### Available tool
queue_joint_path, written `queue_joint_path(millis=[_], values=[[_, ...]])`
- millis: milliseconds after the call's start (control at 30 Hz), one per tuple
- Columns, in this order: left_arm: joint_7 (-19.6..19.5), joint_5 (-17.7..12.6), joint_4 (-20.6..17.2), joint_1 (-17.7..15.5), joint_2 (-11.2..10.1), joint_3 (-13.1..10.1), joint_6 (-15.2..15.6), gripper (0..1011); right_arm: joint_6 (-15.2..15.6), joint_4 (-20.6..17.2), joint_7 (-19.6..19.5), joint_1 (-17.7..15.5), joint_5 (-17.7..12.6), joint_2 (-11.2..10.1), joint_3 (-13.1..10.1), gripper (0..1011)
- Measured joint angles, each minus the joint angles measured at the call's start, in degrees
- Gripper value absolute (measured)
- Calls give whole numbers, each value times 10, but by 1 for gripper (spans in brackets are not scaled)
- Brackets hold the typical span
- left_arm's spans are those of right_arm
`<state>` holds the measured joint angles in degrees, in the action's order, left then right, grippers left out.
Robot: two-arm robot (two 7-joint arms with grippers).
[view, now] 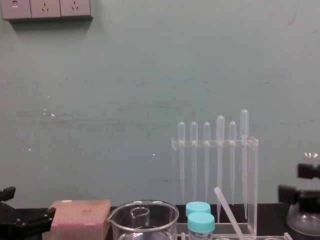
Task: Pick up the stirring rod with one hand, then place it down.
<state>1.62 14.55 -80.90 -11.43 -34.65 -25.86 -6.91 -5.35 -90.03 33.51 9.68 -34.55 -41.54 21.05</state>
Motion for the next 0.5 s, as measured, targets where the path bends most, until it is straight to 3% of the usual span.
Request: queue_joint_path(millis=[233,500], values=[[0,0,0,0,0,0,0,1000,6,14,68,32,17,9,32,1002],[0,0,0,0,0,0,0,1000,5,47,101,73,46,30,64,1000]])
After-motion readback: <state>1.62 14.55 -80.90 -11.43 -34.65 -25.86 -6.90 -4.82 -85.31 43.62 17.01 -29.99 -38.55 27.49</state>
